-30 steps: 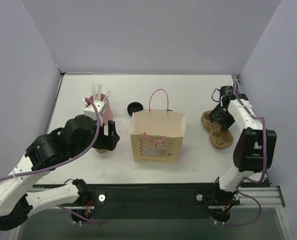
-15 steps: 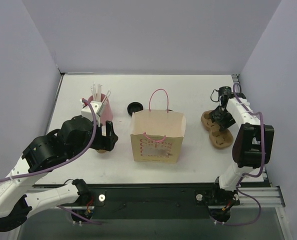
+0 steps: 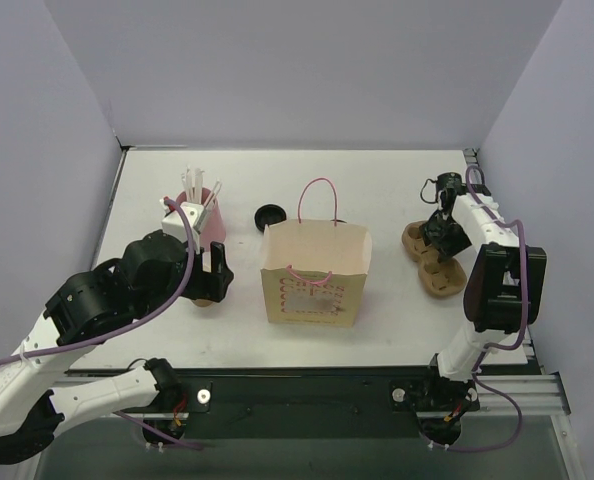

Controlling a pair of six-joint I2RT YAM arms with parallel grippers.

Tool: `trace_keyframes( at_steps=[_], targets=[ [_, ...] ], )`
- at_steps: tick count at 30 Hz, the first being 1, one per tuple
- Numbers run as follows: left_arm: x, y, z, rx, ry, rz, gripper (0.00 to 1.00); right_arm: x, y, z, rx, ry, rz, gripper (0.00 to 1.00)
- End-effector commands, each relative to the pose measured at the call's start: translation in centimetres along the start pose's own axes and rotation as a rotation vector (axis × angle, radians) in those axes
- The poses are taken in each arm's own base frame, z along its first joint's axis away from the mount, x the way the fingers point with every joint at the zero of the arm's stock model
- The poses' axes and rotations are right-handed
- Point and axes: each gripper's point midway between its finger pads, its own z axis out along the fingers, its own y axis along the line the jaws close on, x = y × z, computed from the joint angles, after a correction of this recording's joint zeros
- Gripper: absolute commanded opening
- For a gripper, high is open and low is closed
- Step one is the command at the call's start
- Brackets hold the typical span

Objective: Pack the takeout coffee

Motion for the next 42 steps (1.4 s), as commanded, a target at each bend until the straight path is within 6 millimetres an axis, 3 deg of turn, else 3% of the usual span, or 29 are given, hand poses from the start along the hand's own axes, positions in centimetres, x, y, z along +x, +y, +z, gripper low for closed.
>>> trace_keyframes(
  at_steps=[1, 10, 24, 30, 38, 42],
  targets=[
    [-0.8, 0.3, -0.3, -0.011, -0.028, 0.003, 0.85, -0.4, -1.1, -0.6, 0.053, -0.004, 0.035, 0.55],
    [-0.6, 0.4, -0.2, -0.011, -0.027, 0.001, 0.85, -1.3, -2.1, -1.7, 0.099, -0.029, 0.05, 0.58],
    [-0.5, 0.6, -0.7, -0.01, -0.031, -0.018, 0.84, -0.6, -1.7, -0.4, 0.11, -0.003, 0.056, 0.58],
    [-0.6, 0.5, -0.6, -0.013, -0.029, -0.022, 0.84, -0.3, -1.3, 0.1, 0.093, 0.004, 0.067, 0.56],
    [-0.8, 0.3, -0.4, -0.009, -0.026, -0.006, 0.84, -0.4, -1.8, 0.2, 0.095, -0.014, 0.075, 0.44],
    [-0.7, 0.3, -0.4, -0.007, -0.023, -0.004, 0.84, -0.1, -1.7, 0.2, 0.089, -0.004, 0.08, 0.46]
  ],
)
